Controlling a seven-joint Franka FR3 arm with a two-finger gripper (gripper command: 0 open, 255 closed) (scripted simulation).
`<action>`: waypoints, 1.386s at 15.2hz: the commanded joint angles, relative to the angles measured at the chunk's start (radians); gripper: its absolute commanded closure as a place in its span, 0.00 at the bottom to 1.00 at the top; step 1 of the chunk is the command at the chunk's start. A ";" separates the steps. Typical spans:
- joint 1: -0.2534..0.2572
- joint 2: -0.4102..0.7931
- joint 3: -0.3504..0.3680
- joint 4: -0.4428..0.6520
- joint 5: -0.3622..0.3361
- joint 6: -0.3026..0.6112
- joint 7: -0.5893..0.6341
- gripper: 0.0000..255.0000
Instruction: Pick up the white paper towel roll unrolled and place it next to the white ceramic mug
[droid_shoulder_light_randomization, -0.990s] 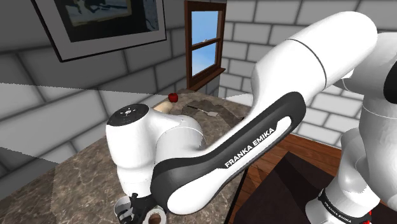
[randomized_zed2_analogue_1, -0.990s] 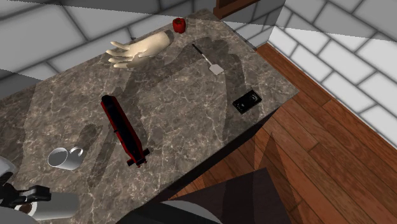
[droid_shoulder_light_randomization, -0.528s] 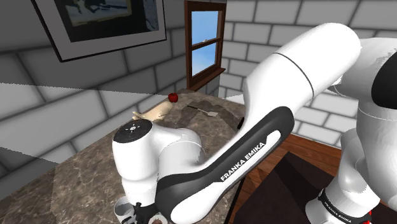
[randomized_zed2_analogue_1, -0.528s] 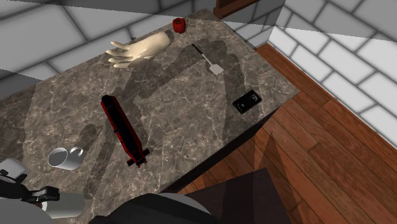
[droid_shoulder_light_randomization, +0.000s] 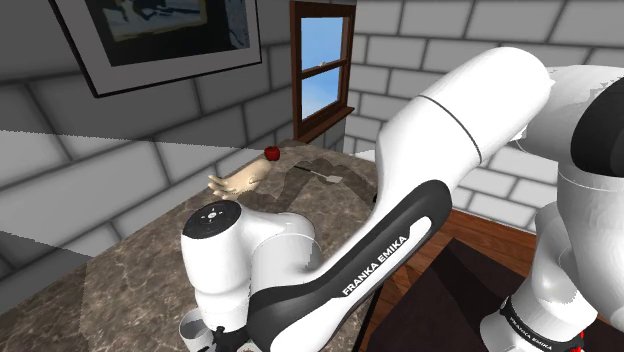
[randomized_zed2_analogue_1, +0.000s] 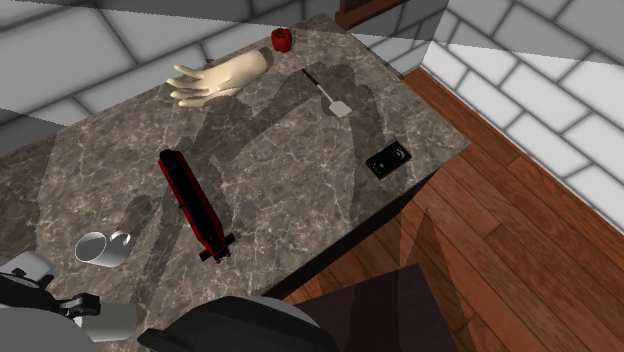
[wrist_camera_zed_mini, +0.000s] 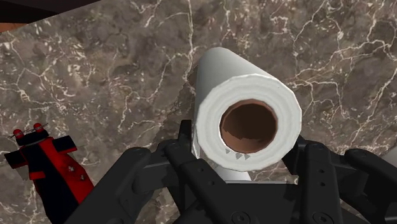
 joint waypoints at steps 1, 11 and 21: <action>0.000 0.000 0.000 0.000 0.000 0.000 0.000 1.00; -0.009 -0.039 0.009 0.015 0.017 -0.052 -0.011 0.00; -0.016 -0.071 0.015 0.034 0.031 -0.101 -0.020 0.00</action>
